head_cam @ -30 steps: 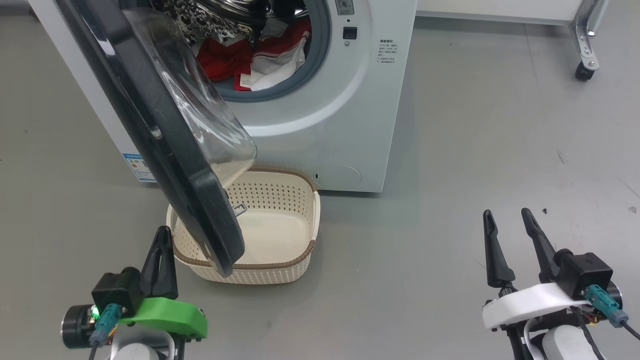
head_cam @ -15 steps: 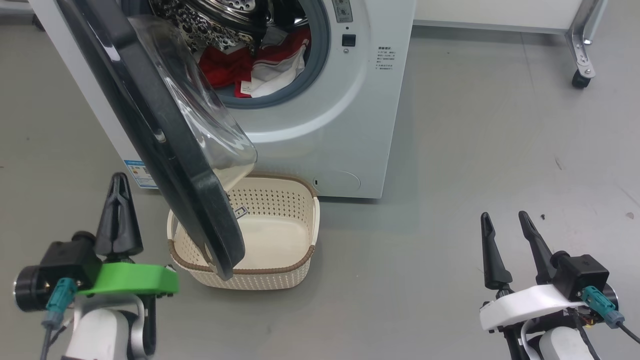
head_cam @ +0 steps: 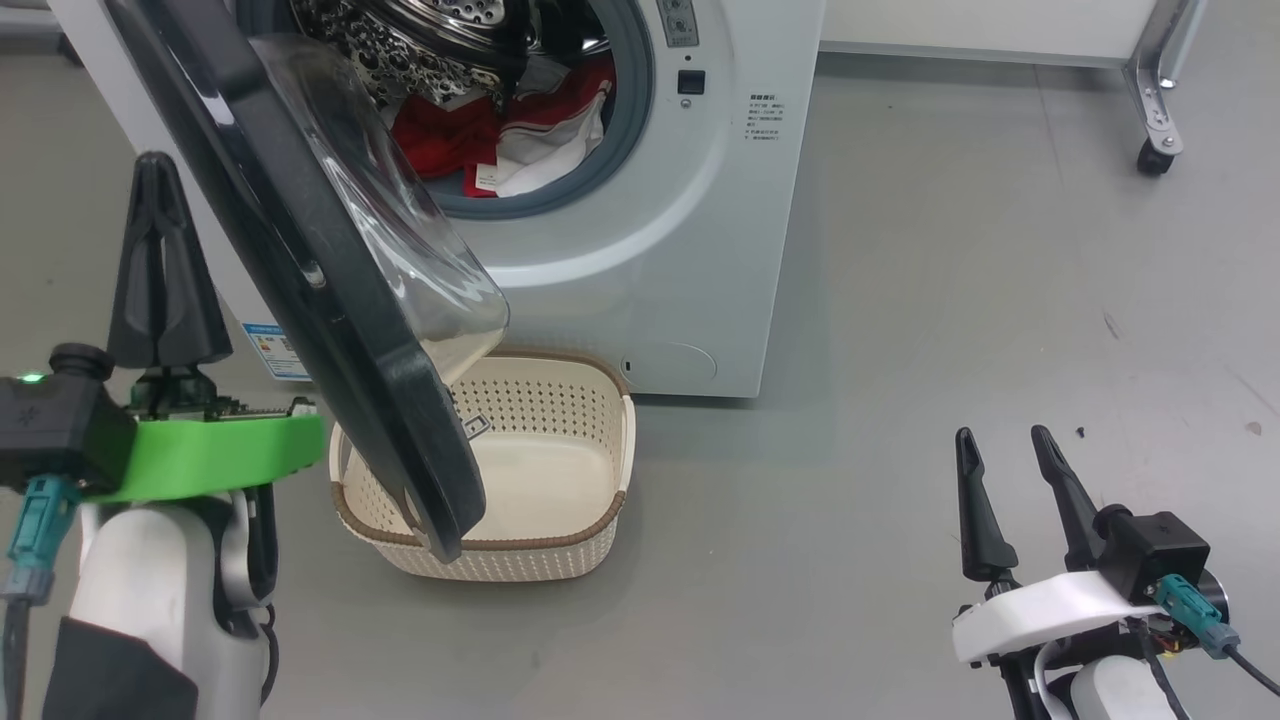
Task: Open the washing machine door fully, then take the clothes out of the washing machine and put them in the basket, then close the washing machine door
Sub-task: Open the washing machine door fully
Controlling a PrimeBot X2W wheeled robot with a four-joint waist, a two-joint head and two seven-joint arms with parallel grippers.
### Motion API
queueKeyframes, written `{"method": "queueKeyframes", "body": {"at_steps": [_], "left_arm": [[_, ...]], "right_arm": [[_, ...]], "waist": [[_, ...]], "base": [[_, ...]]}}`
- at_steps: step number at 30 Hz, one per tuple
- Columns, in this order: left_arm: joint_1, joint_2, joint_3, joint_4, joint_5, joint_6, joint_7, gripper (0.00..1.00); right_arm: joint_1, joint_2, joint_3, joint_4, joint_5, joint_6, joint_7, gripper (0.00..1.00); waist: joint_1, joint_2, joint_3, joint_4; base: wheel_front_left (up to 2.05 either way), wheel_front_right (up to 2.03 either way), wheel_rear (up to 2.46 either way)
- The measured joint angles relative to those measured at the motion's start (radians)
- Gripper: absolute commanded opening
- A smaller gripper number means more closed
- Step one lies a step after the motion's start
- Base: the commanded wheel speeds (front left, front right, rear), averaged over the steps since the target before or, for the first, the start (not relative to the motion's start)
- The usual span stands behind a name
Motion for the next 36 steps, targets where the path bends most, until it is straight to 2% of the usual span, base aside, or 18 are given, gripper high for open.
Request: {"method": "queueKeyframes", "body": {"at_steps": [13,26,36], "left_arm": [[-0.054,-0.009,-0.135,-0.02,0.031,-0.049,0.032,0.0],[0.017,-0.027,-0.263,0.131,0.02,-0.093,0.14,0.0],[0.05,-0.028,-0.284,0.208,-0.006,-0.097,0.179,0.0]], "right_arm": [[0.0,0.016,-0.008,0.009,-0.01,0.016,0.0,1.0],[-0.001,0.029,-0.028,0.014,-0.018,0.025,0.0,1.0],[-0.001,0.04,-0.037,0.019,-0.027,0.034,0.0,1.0]], "waist": [[0.0,0.0,0.007,-0.018],[0.0,0.0,0.02,-0.042],[0.0,0.0,0.027,-0.05]], "base": [[0.0,0.0,0.0],[0.0,0.0,0.0],[0.0,0.0,0.0]]}}
